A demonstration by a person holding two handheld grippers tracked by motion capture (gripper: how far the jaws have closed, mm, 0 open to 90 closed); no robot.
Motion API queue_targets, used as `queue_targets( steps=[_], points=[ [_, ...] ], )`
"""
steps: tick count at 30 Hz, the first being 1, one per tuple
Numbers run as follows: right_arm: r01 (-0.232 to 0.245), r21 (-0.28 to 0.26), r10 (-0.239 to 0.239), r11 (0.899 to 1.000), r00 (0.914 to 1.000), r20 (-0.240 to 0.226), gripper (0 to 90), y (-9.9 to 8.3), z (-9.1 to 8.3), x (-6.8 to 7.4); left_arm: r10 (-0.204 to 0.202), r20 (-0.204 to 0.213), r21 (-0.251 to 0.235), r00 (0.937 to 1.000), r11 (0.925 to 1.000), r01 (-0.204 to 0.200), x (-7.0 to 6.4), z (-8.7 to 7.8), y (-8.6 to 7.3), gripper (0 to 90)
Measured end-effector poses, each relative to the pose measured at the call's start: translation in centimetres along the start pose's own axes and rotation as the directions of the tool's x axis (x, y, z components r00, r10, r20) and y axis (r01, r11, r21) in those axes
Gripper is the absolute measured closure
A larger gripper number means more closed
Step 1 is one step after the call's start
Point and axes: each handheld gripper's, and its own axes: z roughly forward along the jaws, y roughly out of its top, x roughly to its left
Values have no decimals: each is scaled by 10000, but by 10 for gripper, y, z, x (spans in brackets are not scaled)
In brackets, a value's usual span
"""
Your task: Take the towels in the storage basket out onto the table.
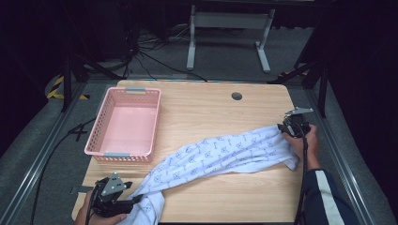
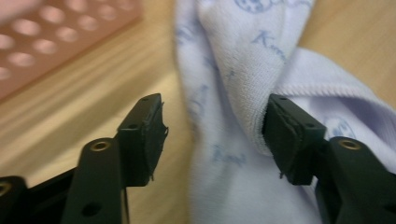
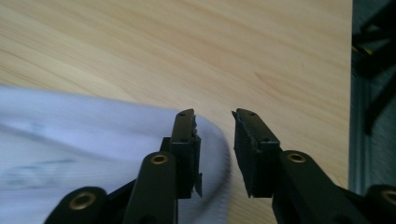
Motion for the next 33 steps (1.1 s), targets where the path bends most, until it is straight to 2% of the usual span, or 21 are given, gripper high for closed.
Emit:
queue_targets(
  steps=[1, 3, 4, 5, 6, 7, 9, 10, 11, 12, 13, 15, 16, 17, 18, 19, 20, 23, 24, 27, 33],
  points=[
    [570, -809, -645, 9951, 9935, -934, 673, 5, -17, 18, 192, -189, -337, 9996, 9992, -199, 4, -3, 1, 385],
    [859, -924, -966, 9920, 9882, -1185, 670, 7, -22, 28, -133, -147, -654, 9998, 9978, 123, 4, -5, 1, 379],
    [1267, -1366, -1518, 9825, 9695, -1924, 650, 7, -30, 47, -224, -43, -978, 9997, 9950, 218, 6, -8, 2, 379],
    [1533, -1624, -1953, 9747, 9380, -2863, 625, 7, -36, 64, -343, 121, -1220, 9993, 9919, 355, 8, -10, 2, 383],
    [2246, -1748, -2736, 9587, 8960, -3496, 587, 6, -41, 88, -372, 48, -1357, 9993, 9900, 375, 8, -11, 3, 385],
    [2785, -1992, -3364, 9395, 8593, -3854, 576, 4, -45, 108, -387, 2, -1348, 9992, 9901, 384, 8, -12, 4, 381],
    [3289, -2019, -3858, 9225, 7963, -4659, 549, -2, -46, 136, -109, -69, -873, 9999, 9961, 103, 8, -9, 3, 387],
    [4005, -1900, -4408, 8964, 7609, -4761, 531, -6, -45, 155, 54, -226, -701, 9997, 9975, -69, 8, -5, 3, 398],
    [4164, -1766, -4467, 8919, 7496, -4884, 553, -9, -42, 163, 21, -104, -457, 9999, 9990, -26, 7, -3, 2, 413],
    [4320, -1463, -4447, 8900, 7507, -4887, 562, -12, -37, 168, 49, 66, -305, 10000, 9995, -47, 8, 0, 2, 437],
    [4600, -1265, -4616, 8789, 7528, -4692, 572, -14, -33, 171, 31, 121, -201, 9999, 9998, -29, 7, 4, 2, 446],
    [4619, -1212, -4604, 8786, 7521, -4715, 581, -16, -29, 169, 99, 366, 0, 9993, 10000, -99, 6, 10, 2, 523],
    [4344, -1205, -4401, 8926, 7818, -4417, 686, -16, -25, 159, 303, 596, 263, 9978, 9991, -319, 2, 18, 4, 527],
    [4344, -1205, -4401, 8926, 7818, -4417, 686, -16, -25, 159, 303, 596, 263, 9978, 9991, -319, 2, 18, 4, 536],
    [4371, -1203, -4467, 8913, 8013, -3979, 741, -15, -23, 152, 598, 481, 771, 9970, 9950, -634, -2, 27, 9, 559],
    [4371, -1203, -4467, 8913, 8013, -3979, 741, -15, -23, 152, 598, 481, 771, 9970, 9950, -634, -2, 27, 9, 564],
    [4431, -1027, -4509, 8906, 8305, -3269, 767, -14, -19, 144, 902, 535, 943, 9945, 9910, -950, -6, 35, 12, 583],
    [4448, -822, -4506, 8918, 8576, -2479, 768, -10, -12, 131, 1027, 578, 857, 9930, 9905, -1074, -11, 41, 17, 636],
    [4345, -811, -4409, 8970, 8665, -2341, 768, -8, -7, 124, 1003, 708, 812, 9924, 9911, -1059, -12, 43, 19, 642],
    [3618, -612, -3665, 9303, 9089, -1991, 770, 0, 7, 103, 1063, 809, 753, 9910, 9908, -1124, -15, 49, 24, 650],
    [3041, -198, -3046, 9524, 9482, -899, 775, 18, 32, 73, 1533, 989, 576, 9832, 9855, -1595, -25, 70, 45, 654]
  ],
)
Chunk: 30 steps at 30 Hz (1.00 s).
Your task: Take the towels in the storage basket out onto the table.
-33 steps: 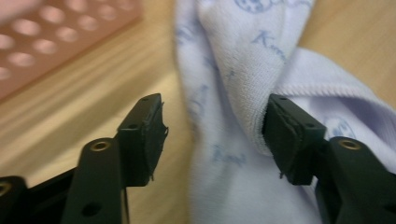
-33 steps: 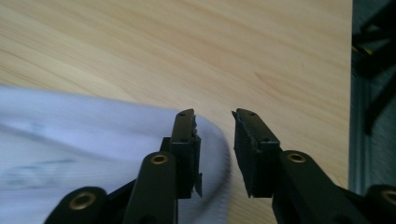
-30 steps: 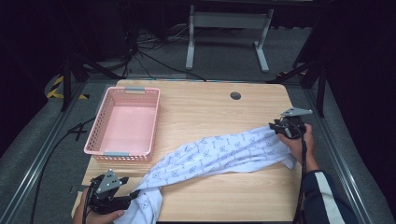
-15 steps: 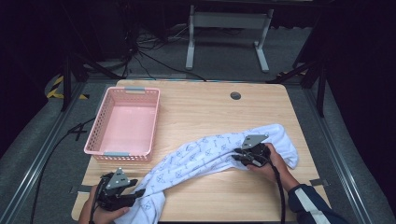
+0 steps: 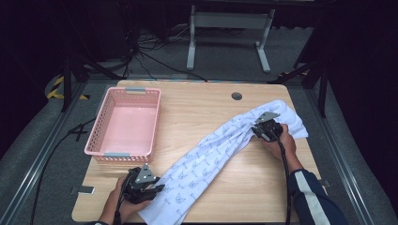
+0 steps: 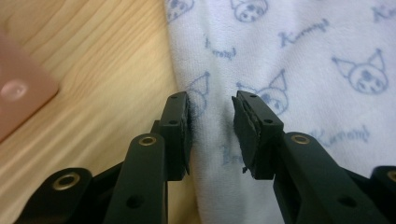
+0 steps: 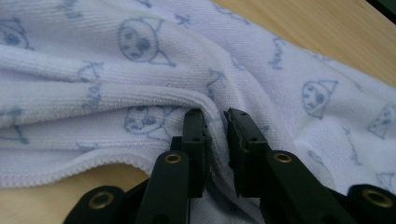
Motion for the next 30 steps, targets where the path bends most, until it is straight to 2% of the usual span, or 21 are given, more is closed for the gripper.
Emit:
queue_targets(
  steps=[2, 4, 7, 10, 11, 12, 13, 14, 15, 16, 17, 18, 20, 22, 23, 25, 26, 27, 28, 29, 30],
  points=[
    [-235, 44, 233, 9997, 9990, 379, 750, 2, 5, -8, 79, -129, -40, 9999, 10000, -80, -3, 5, 6, 647],
    [-363, -70, 367, 9993, 9974, 618, 702, 2, 7, -9, 236, -281, -36, 9993, 9997, -237, -5, 7, 9, 583],
    [-416, -121, 422, 9991, 9972, 618, 667, 2, 2, -6, 706, 46, -289, 9975, 9971, -704, -11, 3, 11, 560],
    [-710, -825, 699, 9941, 9974, -160, 639, -4, -19, 1, 843, 582, -779, 9947, 9938, -797, -18, -9, 12, 513],
    [-551, -914, 533, 9943, 9983, -216, 637, -7, -25, 6, 859, 771, -902, 9933, 9928, -789, -22, -14, 13, 507],
    [-485, -1094, 445, 9928, 9983, -384, 633, -10, -35, 12, 942, 919, -1030, 9913, 9911, -846, -25, -17, 14, 494],
    [-600, -1228, 533, 9906, 9969, -572, 649, -12, -40, 15, 1095, 1244, -1190, 9862, 9884, -947, -31, -20, 15, 478],
    [-804, -1357, 666, 9875, 9924, -1035, 651, -16, -46, 21, 1352, 1434, -1156, 9804, 9861, -1191, -40, -19, 17, 479],
    [-804, -1357, 666, 9875, 9924, -1035, 651, -16, -46, 21, 1352, 1434, -1156, 9804, 9861, -1191, -40, -19, 17, 477],
    [-785, -1261, 634, 9889, 9908, -1199, 657, -21, -54, 33, 1288, 1533, -1054, 9798, 9880, -1133, -43, -17, 19, 477],
    [-783, -1262, 601, 9889, 9880, -1421, 654, -23, -57, 38, 1406, 1767, -921, 9742, 9878, -1259, -46, -12, 20, 470],
    [-797, -1368, 534, 9874, 9810, -1863, 652, -26, -61, 46, 1699, 1833, -597, 9683, 9851, -1615, -47, -6, 22, 470],
    [-332, -1495, 8, 9882, 9774, -2116, 641, -30, -69, 67, 1893, 1882, -82, 9637, 9815, -1912, -48, 5, 24, 474],
    [294, -1652, -707, 9858, 9657, -2500, 631, -30, -76, 91, 1909, 1968, 227, 9617, 9797, -1992, -47, 14, 26, 544],
    [294, -1652, -707, 9858, 9657, -2500, 631, -30, -76, 91, 1920, 1995, 274, 9609, 9791, -2014, -45, 18, 27, 544],
    [765, -1537, -1123, 9852, 9643, -2398, 609, -28, -76, 102, 1909, 2106, 244, 9588, 9794, -2004, -42, 20, 31, 589],
    [825, -1536, -1143, 9847, 9707, -2112, 609, -28, -75, 102, 1887, 2101, 225, 9593, 9800, -1977, -41, 20, 33, 638],
    [689, -1527, -988, 9859, 9753, -1978, 608, -29, -74, 100, 1847, 2086, 291, 9604, 9804, -1948, -41, 20, 33, 667],
    [376, -1492, -654, 9881, 9804, -1860, 608, -29, -71, 93, 1918, 2135, 219, 9579, 9793, -2010, -40, 22, 35, 701],
    [-306, -1336, 77, 9906, 9856, -1692, 597, -29, -65, 81, 2105, 2125, 197, 9542, 9754, -2196, -39, 22, 37, 748],
    [-564, -1206, 370, 9911, 9868, -1577, 588, -29, -63, 75, 2180, 2071, 95, 9537, 9744, -2248, -39, 22, 38, 777]
  ],
)
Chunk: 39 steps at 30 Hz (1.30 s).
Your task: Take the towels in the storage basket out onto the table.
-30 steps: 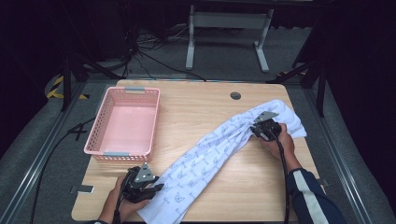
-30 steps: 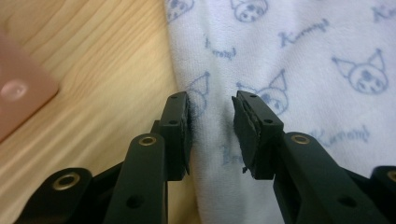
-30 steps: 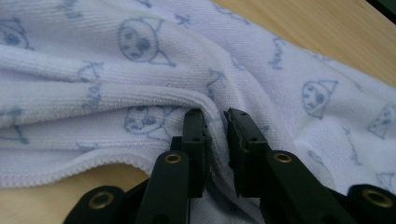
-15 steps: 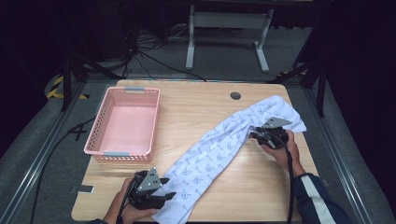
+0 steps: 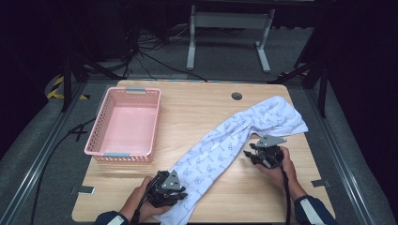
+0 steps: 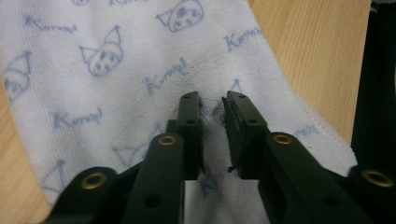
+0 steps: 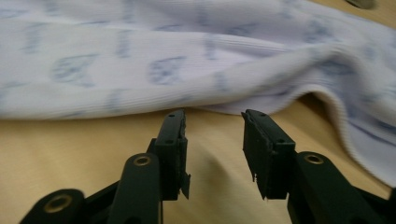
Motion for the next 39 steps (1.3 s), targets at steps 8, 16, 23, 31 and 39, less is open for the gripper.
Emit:
queue_targets(
  steps=[8, 16, 23, 31, 39],
  points=[
    [-1786, 221, 1789, 9837, 9838, -88, 532, 5, 31, -40, 102, -502, -704, 9987, 9974, -137, 9, -11, 4, 888],
    [-1822, 179, 1820, 9831, 9832, 123, 871, 13, 36, -48, -475, -1728, -1494, 9838, 9885, 215, 16, -35, 1, 890],
    [-1798, -290, 1801, 9833, 9836, 82, 883, 16, -9, -57, -1187, -2831, -1725, 9517, 9824, 712, 29, -57, -9, 893],
    [-2970, -634, 2972, 9528, 9548, -75, 884, 6, -62, -89, -2024, -2465, -2356, 9478, 9611, 1440, 36, -64, -20, 880],
    [-3515, -21, 3449, 9362, 9175, 1978, 811, -14, -57, -110, -1593, -1884, -1484, 9691, 9800, 1322, 34, -52, -26, 761]
  ],
)
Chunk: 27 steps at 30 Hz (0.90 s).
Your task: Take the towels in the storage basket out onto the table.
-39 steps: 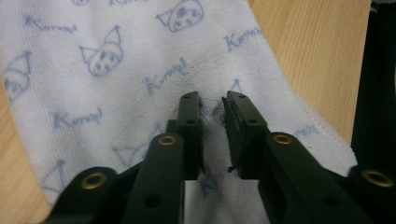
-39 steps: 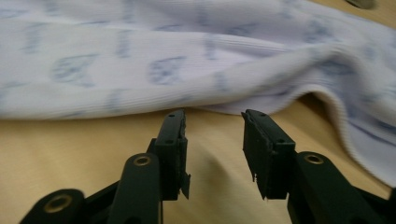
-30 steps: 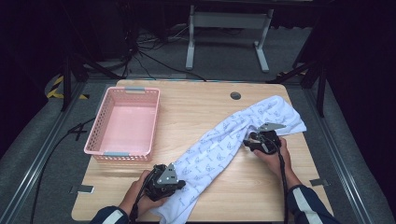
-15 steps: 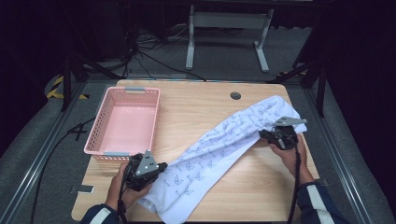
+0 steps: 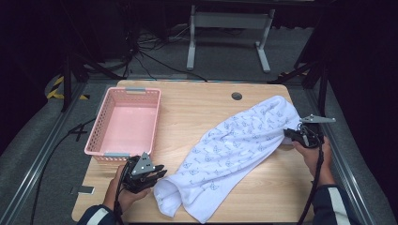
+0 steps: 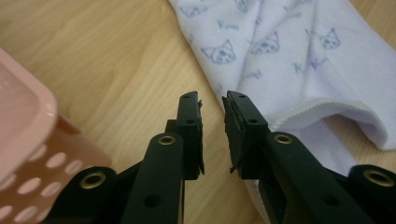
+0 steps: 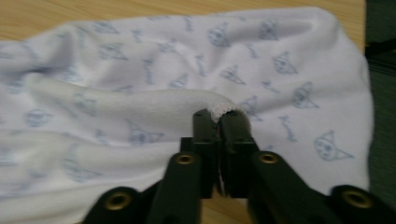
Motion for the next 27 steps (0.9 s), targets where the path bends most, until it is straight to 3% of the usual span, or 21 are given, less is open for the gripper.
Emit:
queue_targets(
  steps=[1, 3, 4, 6, 7, 8, 9, 10, 11, 13, 14, 15, 17, 18, 20, 21, 22, 24, 25, 26, 27],
  points=[
    [243, 306, -249, 9992, 9995, 209, 772, -1, 5, -1, 34, 99, 216, 9999, 9998, -36, -1, 1, -1, 736],
    [220, 521, -258, 9984, 9968, 751, 601, -3, 8, 0, -180, -18, 501, 9998, 9986, 181, -4, 1, -5, 635],
    [335, 526, -368, 9981, 9974, 625, 594, -2, 7, 5, -351, 11, 541, 9994, 9979, 350, -6, -2, -8, 567],
    [1118, 400, -1143, 9929, 9912, 664, 556, -1, -1, 24, -681, 457, 459, 9966, 9968, 660, -10, -7, -15, 468],
    [1460, 237, -1471, 9890, 9879, 499, 567, 0, -4, 32, -716, 453, 450, 9964, 9966, 696, -14, -10, -19, 437],
    [1895, -62, -1896, 9819, 9817, -199, 576, 0, -9, 45, -769, 420, 476, 9962, 9961, 749, -17, -12, -22, 398],
    [2364, -211, -2374, 9714, 9688, -719, 577, -1, -12, 59, -787, 515, 586, 9956, 9954, 756, -18, -13, -25, 352],
    [2743, -211, -2751, 9614, 9575, -867, 569, -2, -15, 71, -896, 555, 575, 9944, 9946, 864, -21, -14, -29, 337],
    [3233, -400, -3257, 9455, 9347, -1421, 571, -5, -18, 89, -901, 643, 678, 9939, 9940, 857, -22, -15, -32, 322],
    [3594, -675, -3646, 9307, 8976, -2478, 563, -12, -20, 117, -981, 970, 780, 9904, 9928, 907, -25, -14, -36, 281],
    [3874, -792, -3926, 9185, 8697, -2993, 551, -16, -20, 133, -1073, 958, 832, 9896, 9916, 995, -27, -13, -38, 277],
    [4174, -1027, -4250, 9029, 8311, -3586, 539, -21, -20, 148, -1045, 1013, 1030, 9894, 9902, 941, -28, -10, -38, 263],
    [4825, -1258, -4861, 8668, 7615, -4287, 523, -32, -20, 177, -1070, 1061, 1162, 9886, 9887, 945, -31, -3, -37, 255],
    [4993, -1344, -4981, 8559, 7264, -4735, 517, -37, -19, 191, -1096, 1093, 1282, 9879, 9872, 953, -33, 0, -37, 248],
    [5540, -1630, -5473, 8164, 6521, -5247, 491, -46, -17, 216, -955, 975, 1542, 9906, 9848, 798, -36, 8, -36, 234],
    [5663, -1733, -5516, 8058, 6112, -5676, 478, -50, -15, 228, -840, 859, 1434, 9928, 9871, 711, -37, 11, -35, 224],
    [5723, -1869, -5573, 7985, 5852, -5890, 473, -53, -13, 236, -809, 837, 1423, 9932, 9875, 684, -36, 12, -34, 217],
    [6129, -1910, -5857, 7667, 5460, -5990, 426, -58, -6, 250, -803, 650, 1218, 9946, 9899, 720, -36, 15, -34, 218],
    [6399, -1750, -5934, 7482, 5274, -6081, 423, -62, 0, 258, -541, 310, 1276, 9981, 9906, 498, -36, 17, -33, 218],
    [6399, -1750, -5934, 7482, 5274, -6081, 423, -62, 0, 258, -541, 310, 1276, 9981, 9906, 498, -36, 17, -33, 217],
    [6502, -1667, -5974, 7412, 5258, -6054, 426, -63, 3, 260, -456, 123, 1194, 9989, 9919, 438, -37, 19, -33, 217]
  ],
)
